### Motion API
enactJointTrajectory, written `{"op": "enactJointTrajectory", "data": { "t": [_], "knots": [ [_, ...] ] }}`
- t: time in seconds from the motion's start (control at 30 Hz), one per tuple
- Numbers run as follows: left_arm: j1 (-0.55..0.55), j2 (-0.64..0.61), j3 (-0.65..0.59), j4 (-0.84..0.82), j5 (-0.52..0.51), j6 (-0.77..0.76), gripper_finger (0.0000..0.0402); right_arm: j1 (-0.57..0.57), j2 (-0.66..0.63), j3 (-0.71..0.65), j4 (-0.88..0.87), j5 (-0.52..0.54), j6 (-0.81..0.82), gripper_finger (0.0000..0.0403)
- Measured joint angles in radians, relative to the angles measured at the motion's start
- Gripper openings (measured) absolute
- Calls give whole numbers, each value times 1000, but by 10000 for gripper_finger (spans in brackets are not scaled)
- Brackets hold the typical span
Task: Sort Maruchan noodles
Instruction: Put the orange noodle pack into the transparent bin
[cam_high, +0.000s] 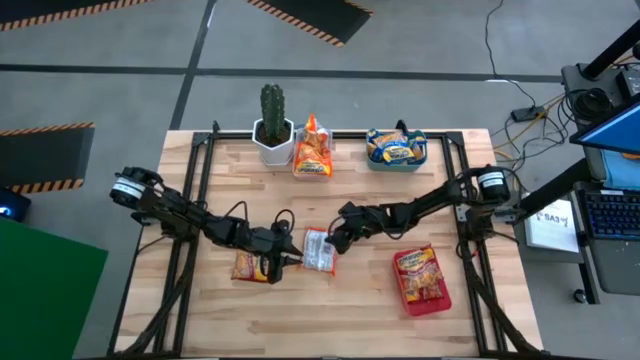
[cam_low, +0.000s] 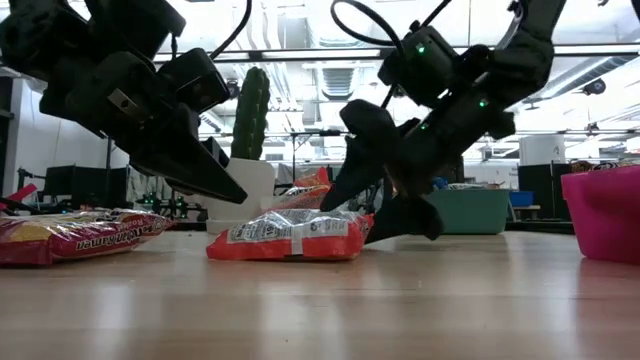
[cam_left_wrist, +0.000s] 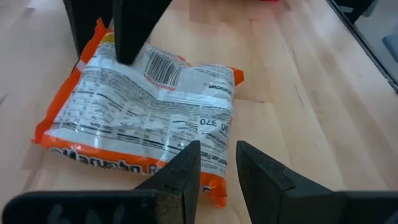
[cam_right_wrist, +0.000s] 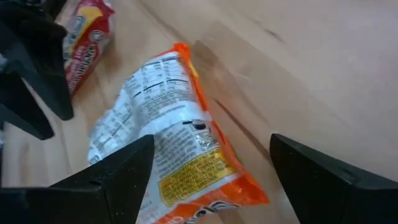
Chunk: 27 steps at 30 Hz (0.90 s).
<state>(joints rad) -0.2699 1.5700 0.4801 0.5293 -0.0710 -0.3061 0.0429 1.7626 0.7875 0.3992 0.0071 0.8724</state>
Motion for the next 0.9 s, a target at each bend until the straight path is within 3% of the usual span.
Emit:
{"op": "enactJointTrajectory", "data": {
  "t": [0.1, 0.3, 0.53, 0.9],
  "knots": [
    [0, 0, 0, 0, -3, 0, 86, -7, 25, 14, 30, -34, -10, 309],
    [0, 0, -7, -15, -105, 6, 86, -7, 34, 38, 32, -50, -27, 309],
    [0, 10, -11, -2, -115, 9, 86, -7, 34, 45, 36, -50, -27, 309],
    [0, 197, 21, 142, -115, -9, 86, -6, 93, 61, 84, -41, -20, 302]
  ]
}}
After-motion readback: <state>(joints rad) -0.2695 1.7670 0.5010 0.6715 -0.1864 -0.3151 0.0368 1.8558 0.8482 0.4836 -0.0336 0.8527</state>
